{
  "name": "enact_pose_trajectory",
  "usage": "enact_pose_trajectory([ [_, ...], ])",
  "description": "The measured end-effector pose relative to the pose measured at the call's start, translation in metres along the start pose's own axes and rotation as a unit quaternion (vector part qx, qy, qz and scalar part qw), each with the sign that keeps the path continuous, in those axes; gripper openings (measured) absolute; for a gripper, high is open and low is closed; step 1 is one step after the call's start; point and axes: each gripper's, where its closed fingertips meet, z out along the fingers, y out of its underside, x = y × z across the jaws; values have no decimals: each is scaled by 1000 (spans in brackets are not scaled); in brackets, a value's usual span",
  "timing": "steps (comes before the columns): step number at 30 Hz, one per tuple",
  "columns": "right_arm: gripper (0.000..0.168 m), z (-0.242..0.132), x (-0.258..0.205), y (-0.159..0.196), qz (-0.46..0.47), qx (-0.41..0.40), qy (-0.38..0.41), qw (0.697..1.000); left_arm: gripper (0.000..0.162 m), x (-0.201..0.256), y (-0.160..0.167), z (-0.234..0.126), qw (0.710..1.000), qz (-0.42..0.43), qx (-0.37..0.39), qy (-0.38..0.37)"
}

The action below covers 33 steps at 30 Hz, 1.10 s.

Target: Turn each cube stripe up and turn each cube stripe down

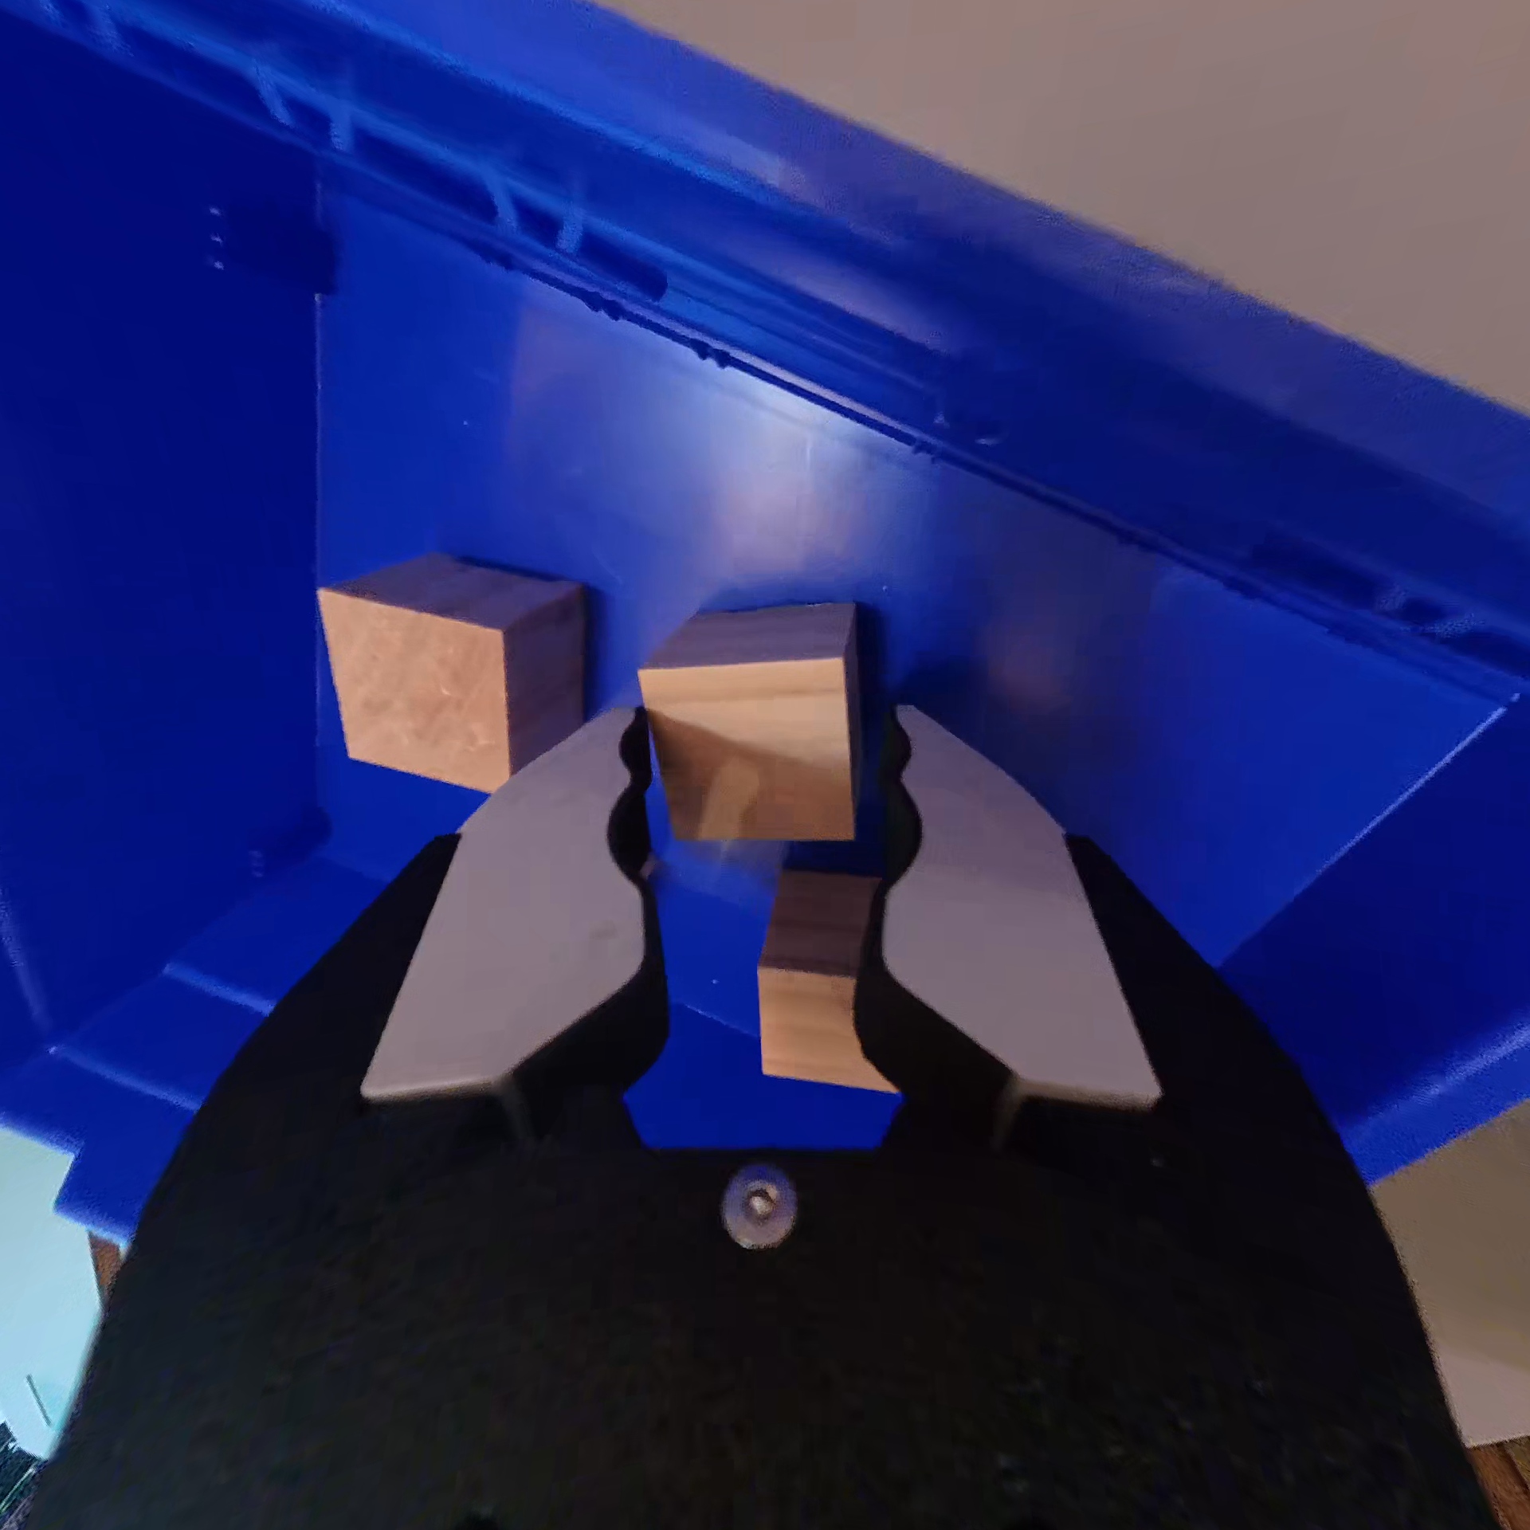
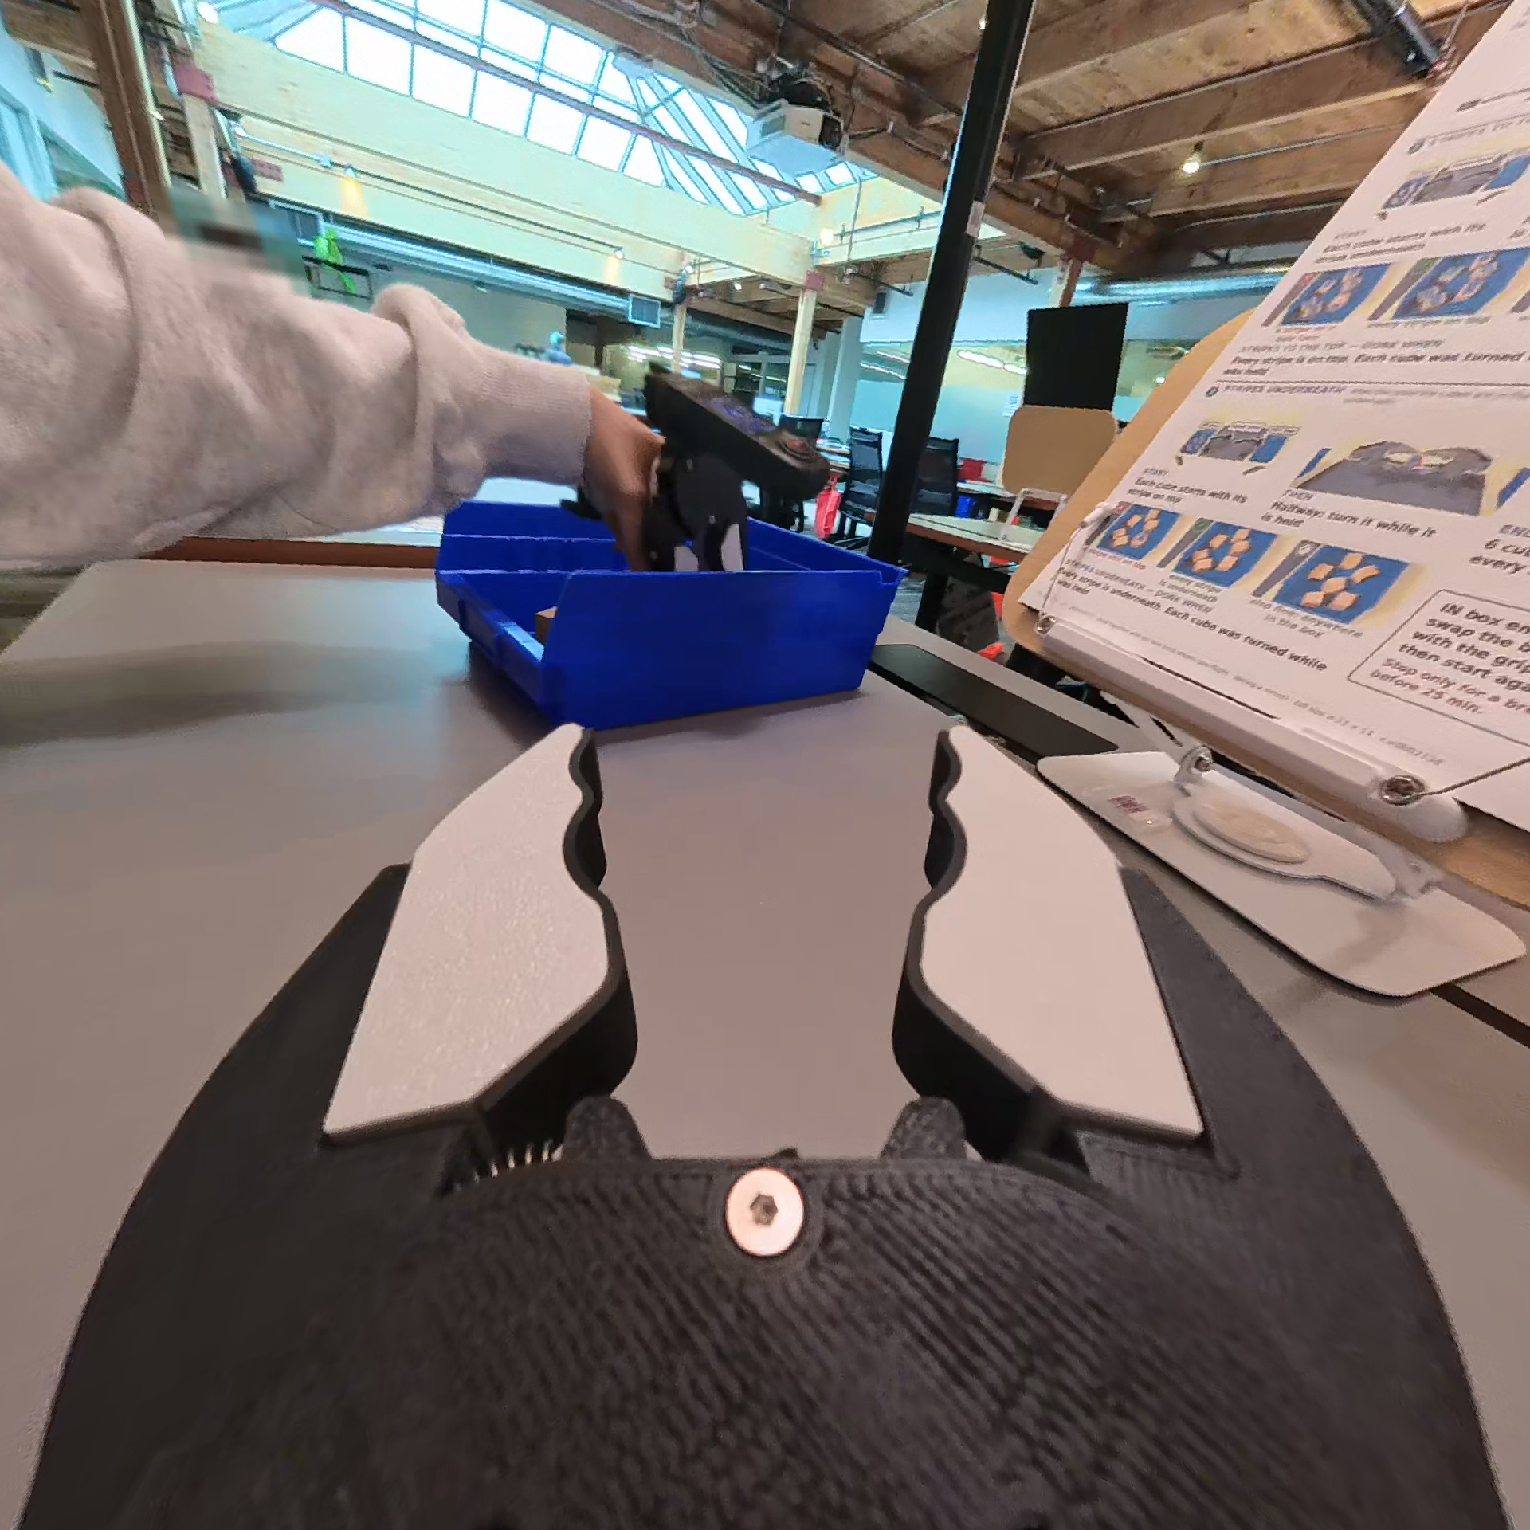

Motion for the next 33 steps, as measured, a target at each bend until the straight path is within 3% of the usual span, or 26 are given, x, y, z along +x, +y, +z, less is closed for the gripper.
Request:
enact_pose_trajectory([
  [1,77,-1,0,-1,7,2,-1,1000,52,-1,1,3,1000,-1,-5,-1],
  [11,76,-1,-1,-1,2,0,-2,1000,46,6,3,0,999,-42,28,0],
  [14,76,-2,-2,-1,-3,1,-2,1000,46,5,-2,-26,995,-67,77,-21],
  [16,76,-3,-1,1,-13,-7,4,1000,46,8,-16,-59,984,-88,151,-24],
  [20,76,-1,-3,-7,-44,0,5,999,46,45,-60,-139,932,-111,342,34],
  [24,75,0,-5,-25,-93,14,24,995,46,109,-98,-196,875,-79,463,119],
  [28,74,4,-9,-53,-174,25,42,984,46,175,-133,-224,814,-65,526,237],
  [33,74,7,-24,-86,-312,43,33,948,46,239,-168,-240,750,-39,542,376],
])
